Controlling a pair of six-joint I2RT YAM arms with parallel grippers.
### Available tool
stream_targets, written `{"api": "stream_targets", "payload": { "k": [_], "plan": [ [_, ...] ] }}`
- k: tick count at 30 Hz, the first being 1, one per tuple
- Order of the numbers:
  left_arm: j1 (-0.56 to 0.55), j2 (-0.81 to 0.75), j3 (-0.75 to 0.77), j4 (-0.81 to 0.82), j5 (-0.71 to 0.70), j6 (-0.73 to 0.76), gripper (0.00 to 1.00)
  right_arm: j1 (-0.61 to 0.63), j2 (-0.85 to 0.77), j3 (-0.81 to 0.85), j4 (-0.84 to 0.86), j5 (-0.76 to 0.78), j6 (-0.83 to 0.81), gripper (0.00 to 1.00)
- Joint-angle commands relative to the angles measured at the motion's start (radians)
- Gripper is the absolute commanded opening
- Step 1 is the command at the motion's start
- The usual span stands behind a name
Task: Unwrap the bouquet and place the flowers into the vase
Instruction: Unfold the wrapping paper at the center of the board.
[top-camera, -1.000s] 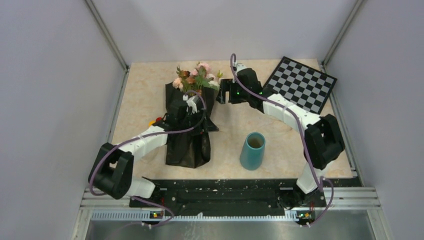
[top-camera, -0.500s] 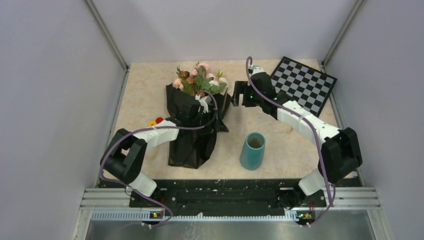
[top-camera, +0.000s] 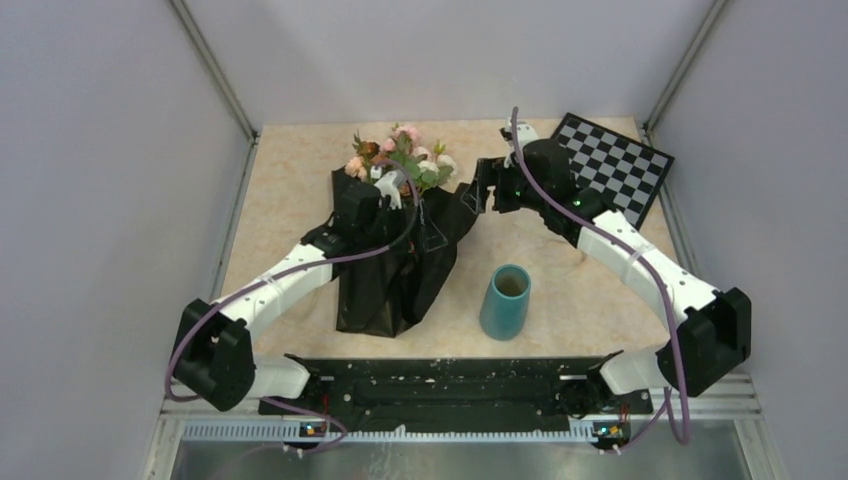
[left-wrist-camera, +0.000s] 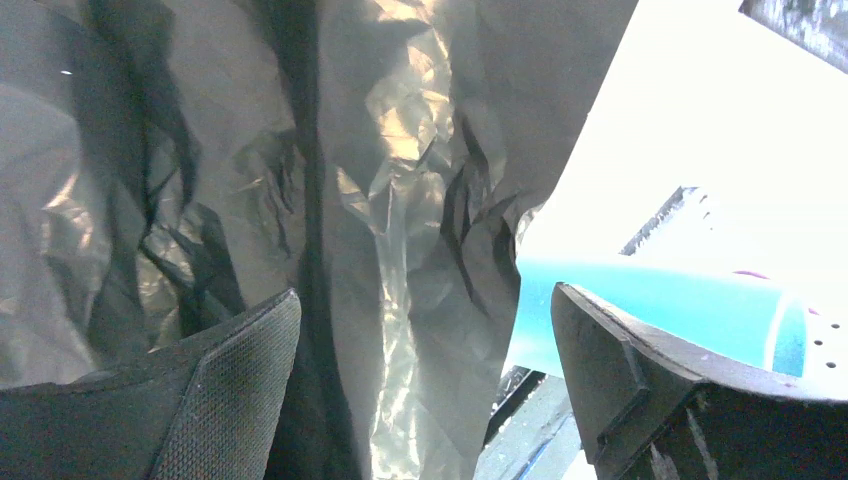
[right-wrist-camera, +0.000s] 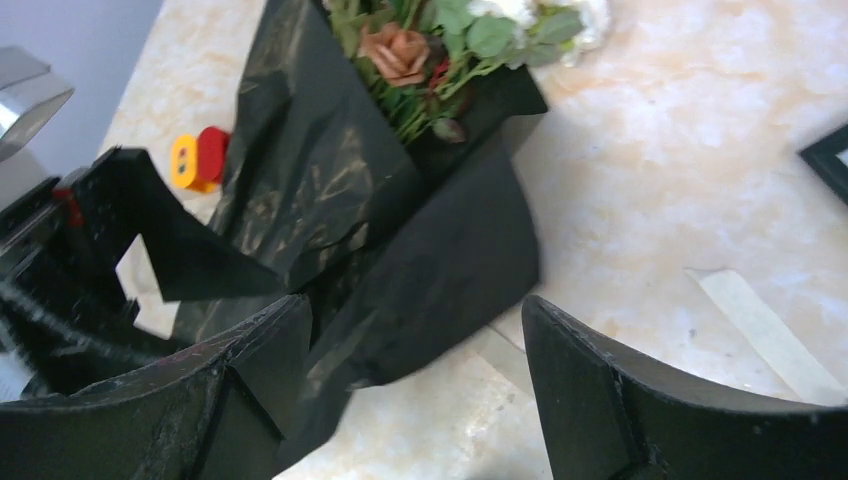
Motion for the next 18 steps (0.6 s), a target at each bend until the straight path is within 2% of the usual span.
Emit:
{"api": "stream_targets", "payload": {
  "k": [1,8,13,18],
  "plan": [
    [0.06,-0.073,0.015,-0.137,-0.079,0.053,0.99,0.056,0.004,0.078,-0.009,-0.124,-0.025,0.78],
    [0.305,-0.182,-0.09,-0.202,-0.077,0.053,0.99,0.158,0.094,0.084,0.032,-0.191,0.032,0.71],
    [0.44,-0.242,-0.163,-0.219,-0.115,0.068,0.99,0.222,0.195,0.097,0.062,-0.27,0.041,0.64],
    [0.506,-0.252,-0.212,-0.211,-0.181,0.057,0.99,0.293,0.326,0.149,0.057,-0.347,0.005,0.6]
  ]
}}
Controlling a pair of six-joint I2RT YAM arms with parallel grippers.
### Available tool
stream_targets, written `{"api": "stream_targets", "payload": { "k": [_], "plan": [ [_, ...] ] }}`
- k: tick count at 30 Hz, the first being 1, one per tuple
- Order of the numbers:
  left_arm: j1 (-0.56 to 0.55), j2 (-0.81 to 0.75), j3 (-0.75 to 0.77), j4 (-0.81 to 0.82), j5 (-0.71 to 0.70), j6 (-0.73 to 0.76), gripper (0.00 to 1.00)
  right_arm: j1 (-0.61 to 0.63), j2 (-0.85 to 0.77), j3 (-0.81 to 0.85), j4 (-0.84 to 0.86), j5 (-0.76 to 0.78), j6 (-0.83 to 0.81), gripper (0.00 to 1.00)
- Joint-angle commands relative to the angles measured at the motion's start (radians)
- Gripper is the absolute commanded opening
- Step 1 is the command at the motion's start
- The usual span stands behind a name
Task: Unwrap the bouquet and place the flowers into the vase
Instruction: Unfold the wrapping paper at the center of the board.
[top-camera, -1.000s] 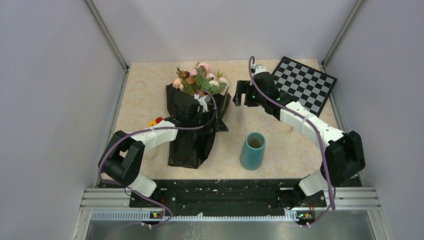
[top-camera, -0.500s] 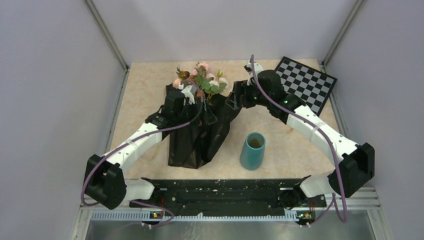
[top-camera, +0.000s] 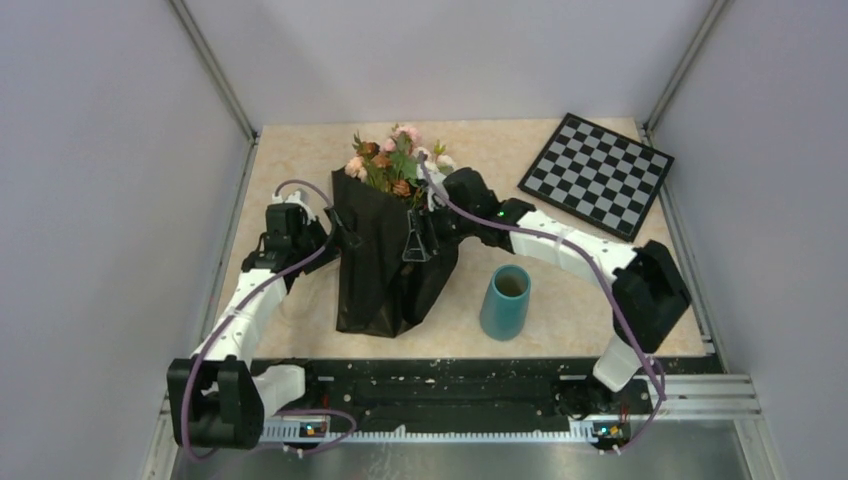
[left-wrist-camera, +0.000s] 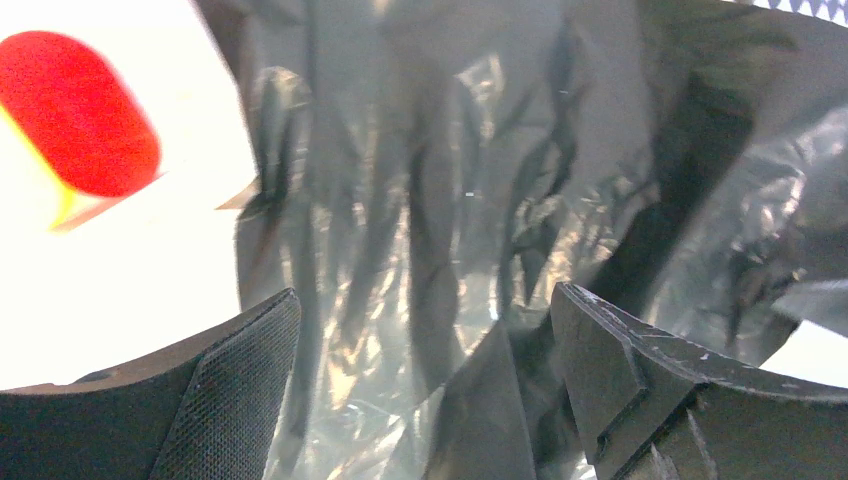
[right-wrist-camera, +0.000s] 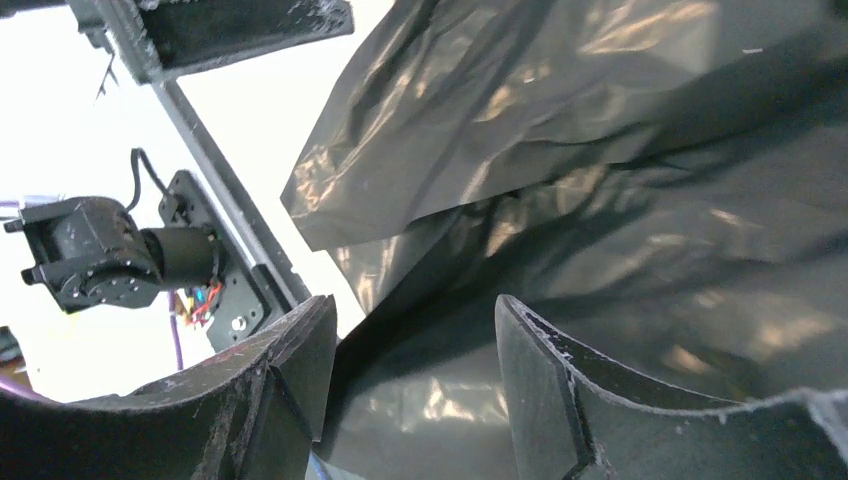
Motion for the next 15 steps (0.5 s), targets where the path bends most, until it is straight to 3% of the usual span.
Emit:
{"api": "stream_targets", "payload": {
  "k": [1,8,15],
  "plan": [
    [0.037,-0.028,-0.053,0.034,-0.067,0.005,0.99,0.067,0.096,0.09,0.037,-0.09,-0.021,0.59],
    [0.046,0.052,-0.087,0.092,-0.063,0.0,0.98,0.071,0.251,0.16,-0.022,-0.029,-0.023,0.54],
    [0.045,0.112,-0.105,0.145,-0.061,0.001,0.8,0.024,0.32,0.141,-0.076,-0.006,-0.085,0.54]
  ]
}}
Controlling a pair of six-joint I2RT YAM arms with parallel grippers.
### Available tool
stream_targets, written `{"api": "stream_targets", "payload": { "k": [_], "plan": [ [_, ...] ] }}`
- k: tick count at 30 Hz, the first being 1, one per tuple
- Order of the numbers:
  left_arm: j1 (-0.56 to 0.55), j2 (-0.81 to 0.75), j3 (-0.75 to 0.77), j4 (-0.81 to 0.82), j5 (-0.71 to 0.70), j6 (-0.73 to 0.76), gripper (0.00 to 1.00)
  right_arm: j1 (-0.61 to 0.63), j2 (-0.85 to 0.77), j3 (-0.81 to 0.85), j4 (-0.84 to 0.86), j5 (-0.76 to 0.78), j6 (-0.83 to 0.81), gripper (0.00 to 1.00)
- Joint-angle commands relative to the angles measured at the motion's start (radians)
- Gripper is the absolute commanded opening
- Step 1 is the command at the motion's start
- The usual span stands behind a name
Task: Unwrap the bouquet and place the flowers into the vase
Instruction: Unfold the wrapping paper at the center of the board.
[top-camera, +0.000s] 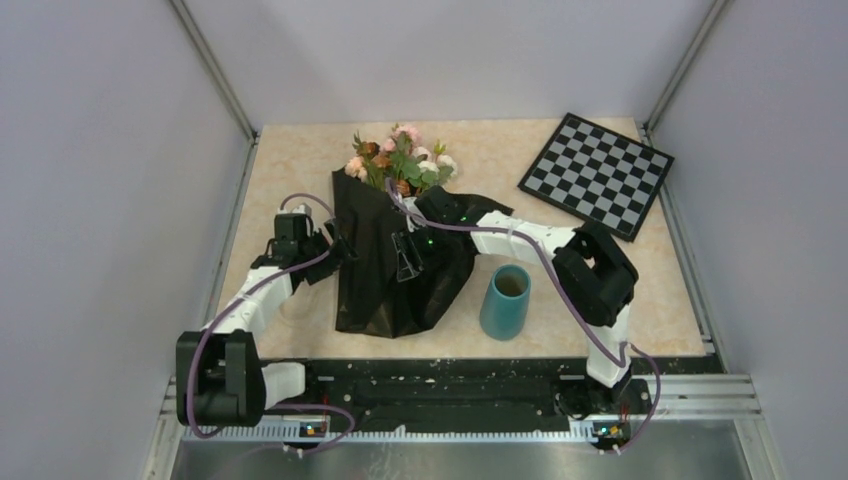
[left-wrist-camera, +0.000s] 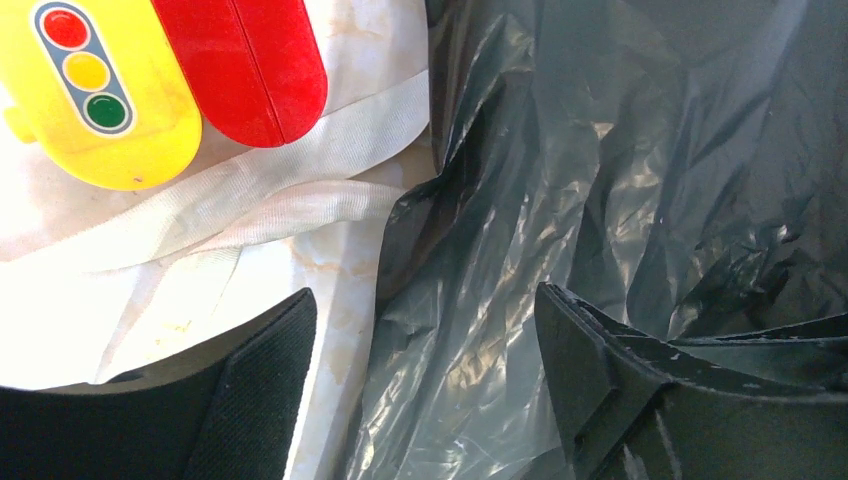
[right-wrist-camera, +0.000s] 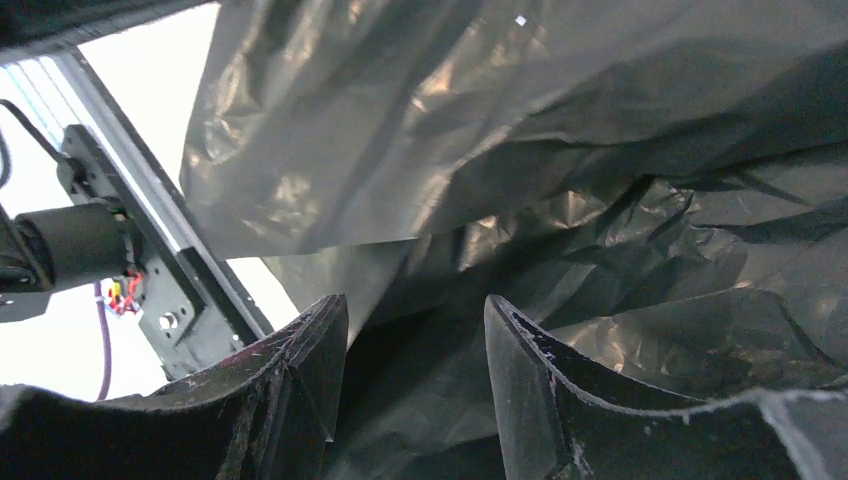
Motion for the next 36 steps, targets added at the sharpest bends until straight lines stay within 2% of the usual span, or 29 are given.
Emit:
{"api": "stream_targets", "payload": {
  "k": [1,5,8,19,27,36],
  "plan": [
    [0.006,0.029,-0.005,0.08,-0.003,0.006,0.77,-0.052,0.013,0.007,-0.021,0.011,-0.04,0.54],
    [0.006,0.054,-0.014,0.109,0.019,0.002,0.65,-0.102,0.002,-0.046,-0.002,0.007,-0.041,0.54],
    [0.005,0.071,-0.022,0.127,0.022,0.002,0.6,-0.136,-0.008,-0.082,0.014,0.005,-0.042,0.54],
    [0.005,0.133,-0.021,0.138,0.004,0.005,0.31,-0.194,-0.034,-0.186,0.009,0.056,-0.049,0.54],
    [0.006,0.133,-0.026,0.139,-0.012,0.004,0.22,-0.262,-0.108,-0.258,0.011,0.098,-0.04,0.54],
    [0.006,0.131,-0.029,0.14,-0.013,0.008,0.22,-0.364,-0.185,-0.343,-0.009,0.149,-0.025,0.54]
  ]
}}
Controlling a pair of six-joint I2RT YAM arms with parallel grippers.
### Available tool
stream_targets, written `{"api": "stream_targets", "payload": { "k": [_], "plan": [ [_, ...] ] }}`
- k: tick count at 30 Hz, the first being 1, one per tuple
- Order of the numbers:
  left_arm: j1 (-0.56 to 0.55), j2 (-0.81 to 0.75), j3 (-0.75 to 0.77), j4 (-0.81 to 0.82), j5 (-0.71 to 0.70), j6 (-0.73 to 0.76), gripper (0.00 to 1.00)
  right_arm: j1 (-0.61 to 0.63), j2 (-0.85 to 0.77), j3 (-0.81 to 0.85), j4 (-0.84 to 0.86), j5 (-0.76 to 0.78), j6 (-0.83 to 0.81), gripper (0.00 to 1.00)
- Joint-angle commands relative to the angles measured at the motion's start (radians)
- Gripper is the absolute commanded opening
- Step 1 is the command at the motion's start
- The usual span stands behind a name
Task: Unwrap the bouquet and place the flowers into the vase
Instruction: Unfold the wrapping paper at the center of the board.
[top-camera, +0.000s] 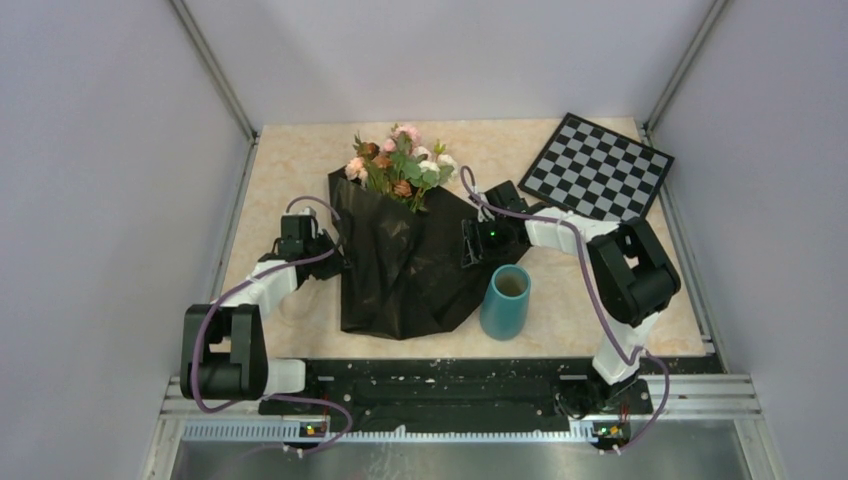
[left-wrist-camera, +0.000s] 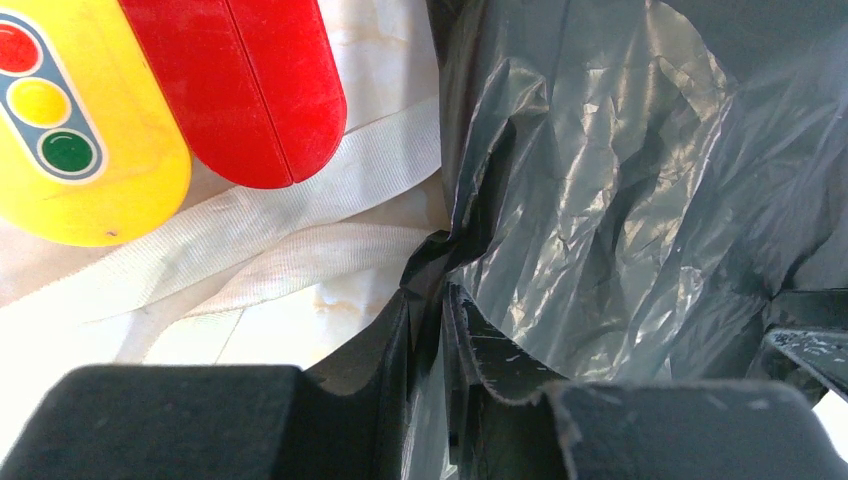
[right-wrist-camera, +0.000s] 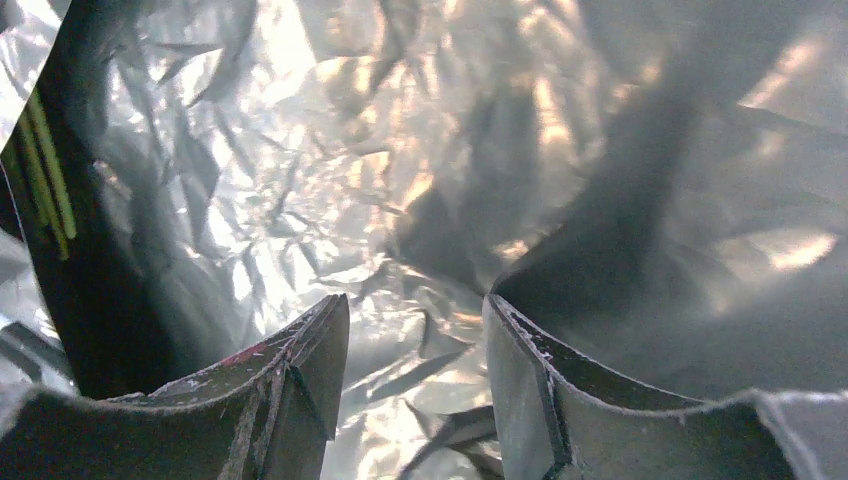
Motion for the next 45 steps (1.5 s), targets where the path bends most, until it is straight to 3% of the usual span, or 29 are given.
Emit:
{"api": "stream_targets", "payload": {
  "k": [1,9,15,19,24,31,38,45],
  "plan": [
    [0.005,-0.004,-0.011,0.036,-0.017,0.008,0.22,-0.055,-0.072,-0.049,-0.026,0.067,0.008,0.54],
    [0.004,-0.026,0.018,-0.008,0.012,0.032,0.27,-0.113,-0.155,-0.08,-0.035,0.102,0.017,0.54],
    [-0.044,-0.129,0.07,-0.104,-0.057,0.07,0.69,-0.115,-0.182,-0.071,-0.014,0.075,0.01,0.55],
    [-0.171,-0.215,0.116,-0.182,-0.22,0.073,0.84,-0.115,-0.19,-0.073,-0.001,0.056,0.013,0.55],
    [-0.363,-0.213,0.147,-0.171,-0.329,0.054,0.91,-0.115,-0.197,-0.091,0.023,0.045,0.019,0.56],
    [-0.541,-0.014,0.254,-0.162,-0.423,0.064,0.98,-0.115,-0.216,-0.117,0.032,0.044,0.02,0.56],
    [-0.628,0.157,0.377,-0.217,-0.566,0.093,0.99,-0.115,-0.227,-0.119,0.047,0.029,0.031,0.56],
    [-0.674,0.275,0.437,-0.244,-0.623,0.162,0.99,-0.115,-0.217,-0.116,0.069,0.009,0.041,0.56]
  ]
}}
